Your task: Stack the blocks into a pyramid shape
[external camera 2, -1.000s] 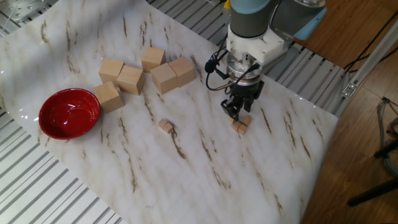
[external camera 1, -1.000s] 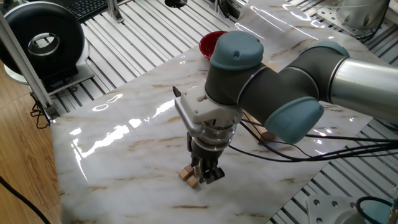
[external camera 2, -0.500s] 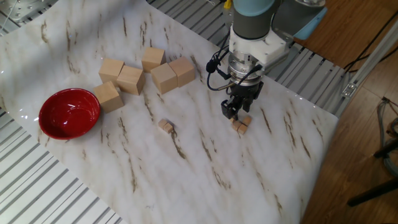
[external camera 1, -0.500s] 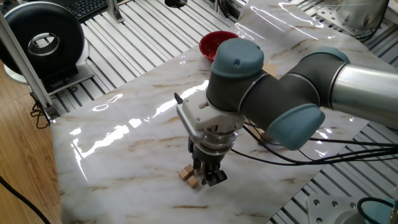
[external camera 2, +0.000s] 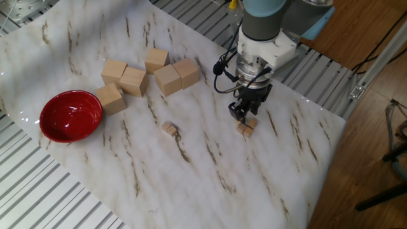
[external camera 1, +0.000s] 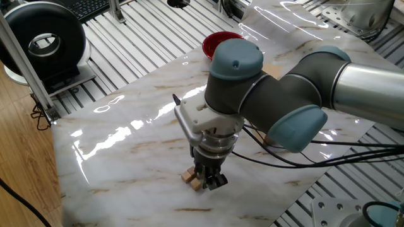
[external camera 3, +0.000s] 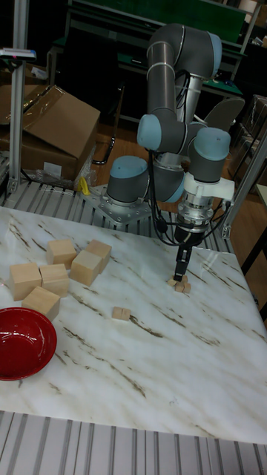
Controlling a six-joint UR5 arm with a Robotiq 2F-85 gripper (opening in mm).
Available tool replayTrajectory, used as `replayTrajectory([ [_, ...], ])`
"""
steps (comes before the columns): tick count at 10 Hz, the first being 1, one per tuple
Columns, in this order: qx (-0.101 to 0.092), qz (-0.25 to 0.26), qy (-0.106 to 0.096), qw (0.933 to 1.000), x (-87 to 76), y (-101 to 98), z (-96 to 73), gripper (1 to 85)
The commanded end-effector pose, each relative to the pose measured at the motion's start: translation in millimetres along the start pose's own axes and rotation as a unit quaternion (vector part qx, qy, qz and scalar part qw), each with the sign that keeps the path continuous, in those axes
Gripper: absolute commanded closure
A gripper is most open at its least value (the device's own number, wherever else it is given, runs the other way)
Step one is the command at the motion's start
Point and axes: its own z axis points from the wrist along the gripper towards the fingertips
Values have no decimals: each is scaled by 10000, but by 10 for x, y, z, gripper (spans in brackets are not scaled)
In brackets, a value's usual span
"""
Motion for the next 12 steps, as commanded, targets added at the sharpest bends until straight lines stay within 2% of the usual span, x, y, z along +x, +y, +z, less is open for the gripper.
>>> replayTrajectory([
  [1,-20,88,-83,9999,-50,3,-48,403],
  [6,100,-75,-47,9999,1,-116,-70,403],
  [8,257,-263,134,9992,56,-201,-37,393],
  [12,371,-304,119,9988,11,-249,-28,383],
])
